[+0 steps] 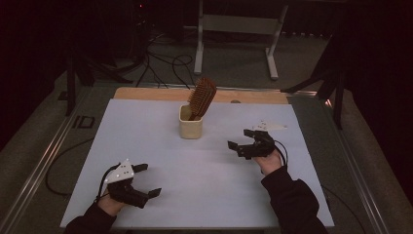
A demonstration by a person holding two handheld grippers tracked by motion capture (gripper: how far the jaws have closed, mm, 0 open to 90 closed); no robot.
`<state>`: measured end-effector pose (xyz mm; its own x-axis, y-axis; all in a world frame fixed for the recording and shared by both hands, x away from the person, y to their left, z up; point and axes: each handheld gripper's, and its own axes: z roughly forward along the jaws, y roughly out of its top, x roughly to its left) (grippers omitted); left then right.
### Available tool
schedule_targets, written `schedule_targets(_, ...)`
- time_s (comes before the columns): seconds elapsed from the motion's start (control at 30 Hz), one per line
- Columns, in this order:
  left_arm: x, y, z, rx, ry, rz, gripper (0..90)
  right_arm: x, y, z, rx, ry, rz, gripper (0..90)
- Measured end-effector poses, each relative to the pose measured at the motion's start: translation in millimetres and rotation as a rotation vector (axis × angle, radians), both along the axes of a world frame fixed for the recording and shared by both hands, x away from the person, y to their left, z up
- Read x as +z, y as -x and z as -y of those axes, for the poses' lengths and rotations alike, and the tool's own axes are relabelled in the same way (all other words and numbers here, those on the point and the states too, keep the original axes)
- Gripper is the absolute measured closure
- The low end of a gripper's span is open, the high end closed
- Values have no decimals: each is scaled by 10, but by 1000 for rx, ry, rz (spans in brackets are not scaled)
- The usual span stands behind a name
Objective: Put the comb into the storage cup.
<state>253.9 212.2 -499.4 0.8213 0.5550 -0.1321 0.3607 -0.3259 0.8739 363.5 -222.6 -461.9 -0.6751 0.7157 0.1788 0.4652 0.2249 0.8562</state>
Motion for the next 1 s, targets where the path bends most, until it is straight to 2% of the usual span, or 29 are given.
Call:
schedule_targets(0.3, -5, -3, -1, 1, 2, -1, 0, -43, 256, 148, 8, -2, 18, 93)
schedule_targets(0.43, -5, -4, -3, 1, 1, -1, 0, -87, 423, 205, 10, 35, 39, 93)
schedule_targets(0.5, -5, -3, -2, 2, 1, -1, 0, -100, 476, 233, 14, 38, 41, 93)
schedule_targets(0.83, -3, -2, -8, 3, 2, 0, 0, -179, 735, 435, -5, 1, 47, 93)
schedule_targets(1.0, -2, 0, -6, 1, 1, 1, 0, -233, 861, 514, -8, 1, 45, 93)
